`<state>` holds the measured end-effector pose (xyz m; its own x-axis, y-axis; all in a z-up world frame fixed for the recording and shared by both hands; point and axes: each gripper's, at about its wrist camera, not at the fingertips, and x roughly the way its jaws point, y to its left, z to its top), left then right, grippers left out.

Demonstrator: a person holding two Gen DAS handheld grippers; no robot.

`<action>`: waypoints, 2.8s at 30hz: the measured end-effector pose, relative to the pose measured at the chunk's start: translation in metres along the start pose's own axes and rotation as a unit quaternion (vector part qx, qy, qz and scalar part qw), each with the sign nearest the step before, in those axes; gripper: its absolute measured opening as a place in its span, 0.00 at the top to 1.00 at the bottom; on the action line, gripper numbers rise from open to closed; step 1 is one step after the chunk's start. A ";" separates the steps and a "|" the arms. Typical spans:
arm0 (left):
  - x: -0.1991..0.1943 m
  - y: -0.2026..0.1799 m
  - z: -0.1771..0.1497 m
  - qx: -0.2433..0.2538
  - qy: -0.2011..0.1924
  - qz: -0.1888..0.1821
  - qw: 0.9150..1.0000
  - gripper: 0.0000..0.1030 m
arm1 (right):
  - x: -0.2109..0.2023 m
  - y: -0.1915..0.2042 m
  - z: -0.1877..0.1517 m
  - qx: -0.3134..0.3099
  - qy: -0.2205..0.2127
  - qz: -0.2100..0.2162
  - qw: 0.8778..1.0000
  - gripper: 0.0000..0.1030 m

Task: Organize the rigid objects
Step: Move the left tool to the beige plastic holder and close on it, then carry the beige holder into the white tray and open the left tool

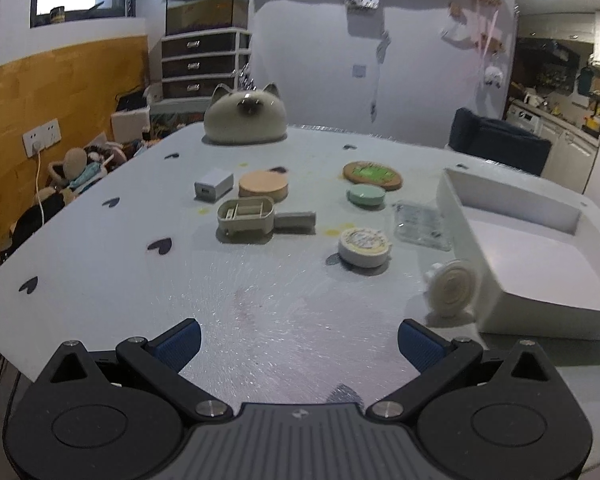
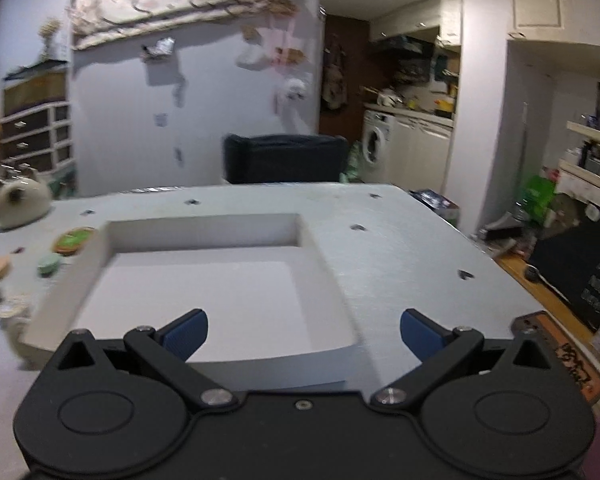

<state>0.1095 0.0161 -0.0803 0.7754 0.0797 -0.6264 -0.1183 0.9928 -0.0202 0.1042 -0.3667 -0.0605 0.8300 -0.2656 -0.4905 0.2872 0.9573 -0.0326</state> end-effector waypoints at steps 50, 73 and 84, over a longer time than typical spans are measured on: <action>0.174 0.064 0.094 -0.063 0.001 -0.024 0.998 0.21 | 0.166 -0.025 0.020 0.008 0.170 0.043 0.984 0.90; 0.117 0.024 0.103 -0.135 0.008 -0.103 0.985 0.37 | 0.167 -0.027 0.018 0.017 0.171 0.047 0.984 0.90; 0.088 -0.088 0.112 -0.104 0.027 -0.239 0.965 0.37 | 0.166 -0.029 0.017 0.031 0.170 0.046 0.984 0.90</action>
<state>0.2576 -0.0540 -0.0460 0.7390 -0.3934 -0.5469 0.1188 0.8752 -0.4689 0.2419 -0.4410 -0.1260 0.6482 -0.1144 -0.7528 0.2550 0.9642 0.0731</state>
